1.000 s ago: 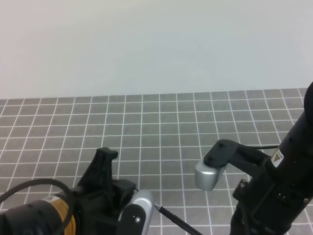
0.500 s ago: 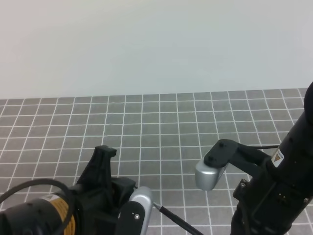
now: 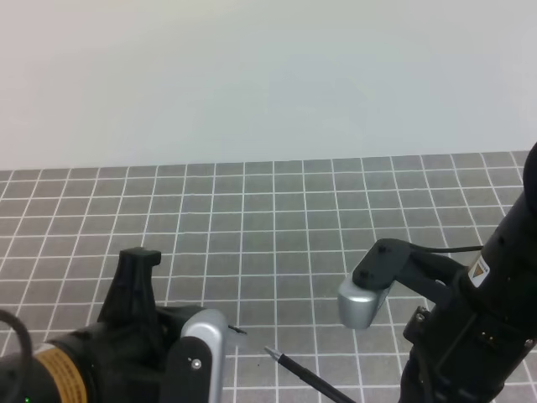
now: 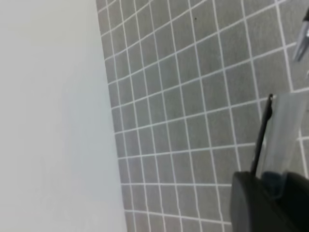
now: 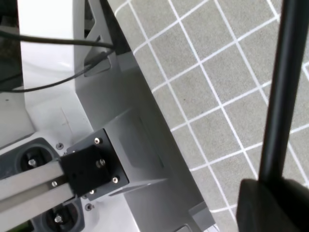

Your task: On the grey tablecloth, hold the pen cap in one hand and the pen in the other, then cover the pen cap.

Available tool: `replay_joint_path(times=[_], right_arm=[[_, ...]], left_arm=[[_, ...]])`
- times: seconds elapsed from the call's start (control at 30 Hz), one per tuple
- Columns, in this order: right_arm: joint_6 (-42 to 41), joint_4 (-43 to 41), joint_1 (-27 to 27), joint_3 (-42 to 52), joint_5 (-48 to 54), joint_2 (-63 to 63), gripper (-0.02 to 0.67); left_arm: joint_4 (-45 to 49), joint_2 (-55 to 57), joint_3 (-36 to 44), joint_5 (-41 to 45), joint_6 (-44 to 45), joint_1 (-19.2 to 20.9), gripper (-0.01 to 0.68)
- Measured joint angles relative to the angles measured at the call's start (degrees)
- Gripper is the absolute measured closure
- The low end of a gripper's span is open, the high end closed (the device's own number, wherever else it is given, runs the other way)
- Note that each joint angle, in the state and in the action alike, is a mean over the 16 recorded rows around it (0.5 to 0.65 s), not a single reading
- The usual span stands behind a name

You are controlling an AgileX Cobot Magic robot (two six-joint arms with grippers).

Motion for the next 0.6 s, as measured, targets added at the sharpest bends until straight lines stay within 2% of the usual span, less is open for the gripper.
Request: replay_joint_path(times=[0.23, 0.6], right_arm=[[-0.3, -0.1, 0.0, 0.0, 0.0, -1.6, 0.585], [-0.5, -0.5, 0.0, 3.3, 0.0, -7.8, 0.585]], left_arm=[[-4.8, -0.9, 0.0, 0.5, 2.1, 0.0, 0.603], [-16.7, -1.8, 0.0, 1.1, 10.1, 0.0, 0.603]])
